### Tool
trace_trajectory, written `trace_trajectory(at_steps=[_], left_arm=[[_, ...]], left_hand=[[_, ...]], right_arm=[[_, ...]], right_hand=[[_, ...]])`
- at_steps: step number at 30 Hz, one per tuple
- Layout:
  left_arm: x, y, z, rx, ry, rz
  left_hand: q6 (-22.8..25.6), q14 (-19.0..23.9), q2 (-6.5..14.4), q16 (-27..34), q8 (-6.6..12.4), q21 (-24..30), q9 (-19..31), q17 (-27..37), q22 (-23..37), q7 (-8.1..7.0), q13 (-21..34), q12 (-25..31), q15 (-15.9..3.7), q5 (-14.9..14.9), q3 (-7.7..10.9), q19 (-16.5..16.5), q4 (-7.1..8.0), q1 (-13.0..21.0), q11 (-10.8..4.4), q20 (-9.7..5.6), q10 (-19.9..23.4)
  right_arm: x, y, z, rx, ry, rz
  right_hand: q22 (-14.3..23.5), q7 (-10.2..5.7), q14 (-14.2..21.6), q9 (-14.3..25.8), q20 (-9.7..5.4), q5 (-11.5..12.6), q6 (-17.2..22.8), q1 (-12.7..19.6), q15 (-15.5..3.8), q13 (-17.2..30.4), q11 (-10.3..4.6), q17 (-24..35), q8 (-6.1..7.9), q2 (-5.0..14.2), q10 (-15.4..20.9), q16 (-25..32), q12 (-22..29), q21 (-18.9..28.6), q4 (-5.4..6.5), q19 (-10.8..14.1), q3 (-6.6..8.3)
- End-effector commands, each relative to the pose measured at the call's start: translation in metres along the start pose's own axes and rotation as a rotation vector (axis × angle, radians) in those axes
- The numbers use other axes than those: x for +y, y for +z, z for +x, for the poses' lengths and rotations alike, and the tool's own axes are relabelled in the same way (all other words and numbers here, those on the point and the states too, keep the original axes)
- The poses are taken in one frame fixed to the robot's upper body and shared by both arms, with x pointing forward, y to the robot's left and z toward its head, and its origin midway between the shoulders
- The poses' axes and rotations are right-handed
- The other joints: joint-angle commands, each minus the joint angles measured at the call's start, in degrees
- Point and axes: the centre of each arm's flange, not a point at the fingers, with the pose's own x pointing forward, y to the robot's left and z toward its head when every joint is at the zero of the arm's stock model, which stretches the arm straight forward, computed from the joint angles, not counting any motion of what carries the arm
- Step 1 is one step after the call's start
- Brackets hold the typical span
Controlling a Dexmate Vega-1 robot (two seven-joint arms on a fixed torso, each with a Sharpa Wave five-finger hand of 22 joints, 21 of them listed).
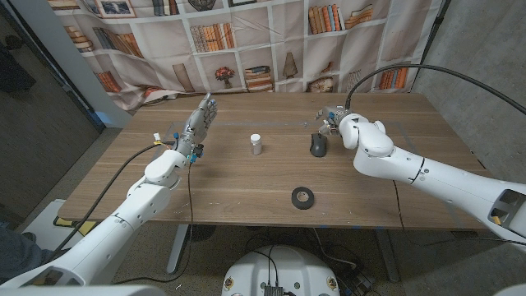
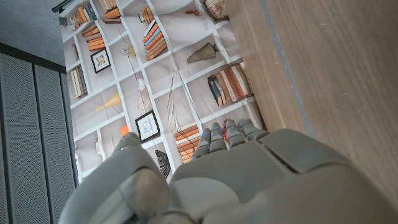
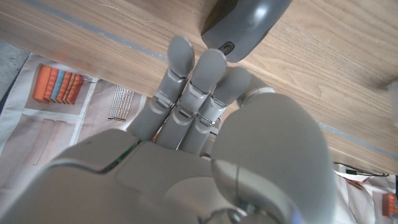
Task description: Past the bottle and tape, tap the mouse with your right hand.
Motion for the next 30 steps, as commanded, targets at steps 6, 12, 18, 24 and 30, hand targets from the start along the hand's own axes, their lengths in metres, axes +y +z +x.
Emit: trace_trajectory(at_steps=[6, 12, 18, 24, 30], left_arm=[[-0.004, 0.004, -0.002, 0.001, -0.004, 0.007], [-0.005, 0.009, 0.001, -0.006, -0.012, 0.017], [-0.009, 0.011, 0.005, -0.007, -0.021, 0.02], [-0.011, 0.01, 0.007, -0.002, -0.026, 0.02], [-0.011, 0.009, 0.008, 0.004, -0.027, 0.023]], left_hand=[[0.0, -0.1, -0.2, 0.0, -0.16, -0.2, 0.3, 0.3, 0.2, 0.1, 0.1, -0.2, 0.03, -0.2, -0.04, -0.7, -0.28, 0.2, 0.19, 0.24, -0.1], [-0.1, -0.2, -0.1, -0.1, -0.19, -0.1, 0.3, 0.3, 0.2, 0.1, 0.1, -0.2, -0.01, -0.2, -0.07, -0.7, -0.28, 0.2, 0.11, 0.28, -0.1], [0.0, -0.2, -0.1, 0.0, -0.18, -0.1, 0.3, 0.3, 0.2, 0.13, 0.1, -0.2, -0.06, -0.2, -0.08, -0.7, -0.28, 0.3, 0.23, 0.27, -0.1], [0.0, -0.2, -0.1, 0.0, -0.19, -0.1, 0.3, 0.3, 0.2, 0.2, 0.1, -0.2, -0.06, -0.2, -0.1, -0.7, -0.28, 0.3, 0.13, 0.27, -0.1], [0.0, -0.2, -0.1, 0.0, -0.18, -0.1, 0.3, 0.3, 0.2, 0.11, 0.1, -0.2, -0.1, -0.2, -0.13, -0.7, -0.29, 0.3, 0.21, 0.22, -0.2]], right_arm=[[0.0, -0.002, -0.016, -0.084, -0.153, 0.081], [0.002, -0.003, -0.018, -0.084, -0.169, 0.096], [0.003, -0.006, -0.019, -0.069, -0.173, 0.094], [0.004, -0.009, -0.022, -0.07, -0.193, 0.11], [0.003, -0.011, -0.026, -0.066, -0.228, 0.126]], right_hand=[[0.9, -0.31, 0.0, 0.2, -0.02, -0.1, 0.7, 0.7, 0.13, 0.1, 0.09, -0.2, 0.33, -0.07, 0.0, 0.4, -0.3, 0.1, 0.03, 0.4, 0.12], [0.8, -0.4, 0.2, 0.2, -0.07, -0.3, 0.9, 0.7, 0.13, 0.2, 0.09, 0.0, 0.31, -0.06, 0.1, 0.8, -0.3, 0.0, 0.08, 0.6, -0.02], [0.3, -0.33, -0.1, 0.2, -0.16, -0.5, 1.0, 0.6, 0.14, 0.1, 0.09, -0.1, 0.27, -0.02, 0.0, 0.7, -0.4, -0.3, 0.18, 0.6, -0.28], [-0.2, -0.33, -0.2, 0.2, -0.07, -0.8, 1.0, 0.7, 0.13, 0.3, 0.09, -0.4, 0.21, 0.0, 0.0, 0.5, -0.4, -0.3, 0.11, 0.7, -0.62], [2.0, -1.31, -0.8, 0.2, 0.04, -1.3, 2.2, -0.5, 0.14, 0.4, 0.15, -2.1, 0.56, -0.03, -1.8, -0.3, -1.1, -0.2, 0.75, 0.1, -0.32]])
